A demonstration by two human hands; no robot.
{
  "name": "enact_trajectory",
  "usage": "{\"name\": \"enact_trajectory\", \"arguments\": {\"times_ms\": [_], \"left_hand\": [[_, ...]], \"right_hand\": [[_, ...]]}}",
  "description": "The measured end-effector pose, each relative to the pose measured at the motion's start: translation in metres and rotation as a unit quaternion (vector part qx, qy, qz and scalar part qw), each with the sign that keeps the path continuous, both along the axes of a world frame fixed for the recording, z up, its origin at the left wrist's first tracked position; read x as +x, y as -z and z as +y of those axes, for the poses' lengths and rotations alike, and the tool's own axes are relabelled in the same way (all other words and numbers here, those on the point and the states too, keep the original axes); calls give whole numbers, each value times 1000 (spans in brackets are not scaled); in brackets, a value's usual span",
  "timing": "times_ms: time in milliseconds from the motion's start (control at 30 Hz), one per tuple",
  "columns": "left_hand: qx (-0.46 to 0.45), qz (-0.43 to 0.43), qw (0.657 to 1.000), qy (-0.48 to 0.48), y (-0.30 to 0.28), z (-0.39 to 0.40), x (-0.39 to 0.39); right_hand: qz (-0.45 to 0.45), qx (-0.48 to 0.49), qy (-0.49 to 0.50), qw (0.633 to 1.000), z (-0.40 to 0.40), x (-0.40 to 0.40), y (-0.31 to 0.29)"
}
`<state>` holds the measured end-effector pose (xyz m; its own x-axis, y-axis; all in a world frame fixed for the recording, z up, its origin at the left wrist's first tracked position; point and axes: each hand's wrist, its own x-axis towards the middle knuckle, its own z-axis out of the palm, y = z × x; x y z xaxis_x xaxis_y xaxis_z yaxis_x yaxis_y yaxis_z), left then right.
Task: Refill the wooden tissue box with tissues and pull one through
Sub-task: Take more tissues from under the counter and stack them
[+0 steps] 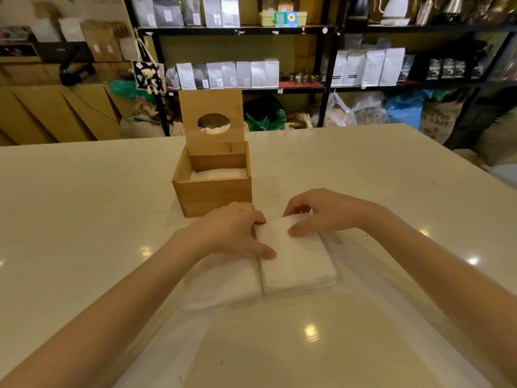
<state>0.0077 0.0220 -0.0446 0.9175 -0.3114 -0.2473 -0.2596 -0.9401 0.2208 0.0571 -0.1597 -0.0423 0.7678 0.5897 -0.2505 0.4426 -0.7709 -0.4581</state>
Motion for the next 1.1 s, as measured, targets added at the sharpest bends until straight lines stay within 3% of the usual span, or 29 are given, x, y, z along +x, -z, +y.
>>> {"name": "enact_trajectory", "arguments": {"times_ms": [200,300,533,1100], "left_hand": [[-60,1,998,-15,-15,21,-8],[-44,-28,998,-30,-23,46,-15],[4,-19,995,-97,-15,85,-28],[-22,56,991,-118,-4,85,-21]], "right_hand": [[-86,-1,-54,995,18,-1,-18],[-111,12,-92,990,38,-5,-25],[-92,-24,-143,985,72,-10,-17],[-74,-117,-165,977,86,-13,-1]]}}
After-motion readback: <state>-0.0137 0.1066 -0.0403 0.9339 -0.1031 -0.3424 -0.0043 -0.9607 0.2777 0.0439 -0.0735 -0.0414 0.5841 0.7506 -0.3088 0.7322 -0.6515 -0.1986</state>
